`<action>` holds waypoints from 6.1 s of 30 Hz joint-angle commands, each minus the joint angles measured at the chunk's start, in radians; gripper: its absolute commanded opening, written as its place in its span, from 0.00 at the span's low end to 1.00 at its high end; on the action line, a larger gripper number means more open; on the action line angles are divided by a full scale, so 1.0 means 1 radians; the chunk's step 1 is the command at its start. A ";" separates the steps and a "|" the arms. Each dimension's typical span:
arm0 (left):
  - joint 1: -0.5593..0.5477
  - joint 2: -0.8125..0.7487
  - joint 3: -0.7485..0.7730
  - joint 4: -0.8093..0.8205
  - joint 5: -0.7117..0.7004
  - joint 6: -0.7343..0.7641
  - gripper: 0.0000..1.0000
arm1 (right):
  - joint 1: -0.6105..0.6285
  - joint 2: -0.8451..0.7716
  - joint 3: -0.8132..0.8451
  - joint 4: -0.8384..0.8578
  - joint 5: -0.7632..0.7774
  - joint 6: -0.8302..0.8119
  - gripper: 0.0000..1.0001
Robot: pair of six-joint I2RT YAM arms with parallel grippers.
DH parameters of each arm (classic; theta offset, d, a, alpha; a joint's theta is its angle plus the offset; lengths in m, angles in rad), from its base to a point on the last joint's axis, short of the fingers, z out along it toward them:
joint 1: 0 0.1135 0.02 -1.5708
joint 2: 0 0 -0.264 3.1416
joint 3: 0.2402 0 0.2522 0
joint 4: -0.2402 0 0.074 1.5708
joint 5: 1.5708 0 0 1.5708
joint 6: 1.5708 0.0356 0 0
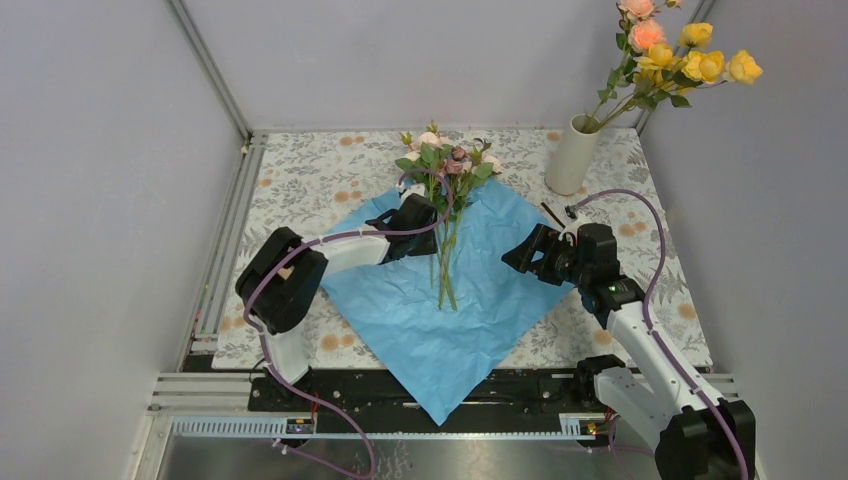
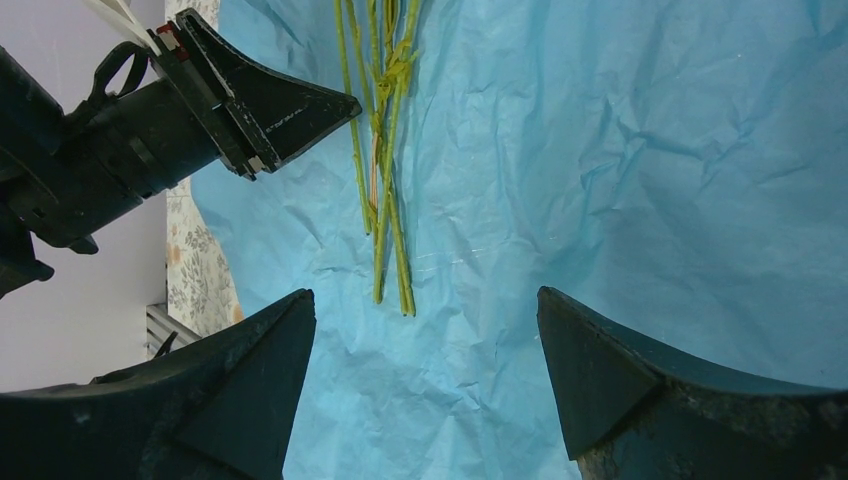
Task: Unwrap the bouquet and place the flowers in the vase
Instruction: Pick up the fake flower from the wrapping paper, then insert the fake flower into the vase.
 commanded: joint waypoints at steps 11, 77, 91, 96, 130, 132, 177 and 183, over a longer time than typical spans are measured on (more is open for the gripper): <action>-0.004 0.037 0.060 -0.005 -0.016 0.008 0.16 | 0.007 -0.005 -0.011 0.010 0.004 0.010 0.88; 0.066 -0.776 -0.165 0.073 0.905 0.085 0.00 | 0.118 0.029 0.233 0.473 -0.312 0.381 0.90; 0.066 -0.793 -0.235 0.213 1.053 0.072 0.00 | 0.285 0.192 0.338 0.631 -0.176 0.401 0.66; 0.067 -0.790 -0.236 0.203 1.042 0.077 0.00 | 0.292 0.206 0.343 0.649 -0.161 0.403 0.33; 0.399 -0.902 -0.152 -0.208 0.561 0.193 0.99 | 0.244 0.296 0.789 0.029 0.704 -0.511 0.00; 0.410 -0.909 -0.154 -0.218 0.539 0.197 0.99 | 0.192 0.320 0.805 0.084 0.705 -0.514 0.00; 0.501 -0.914 -0.159 -0.214 0.600 0.207 0.99 | -0.189 0.774 0.953 0.463 0.778 -0.474 0.00; 0.503 -0.911 -0.159 -0.214 0.606 0.207 0.99 | -0.192 0.827 0.965 0.414 0.777 -0.450 0.00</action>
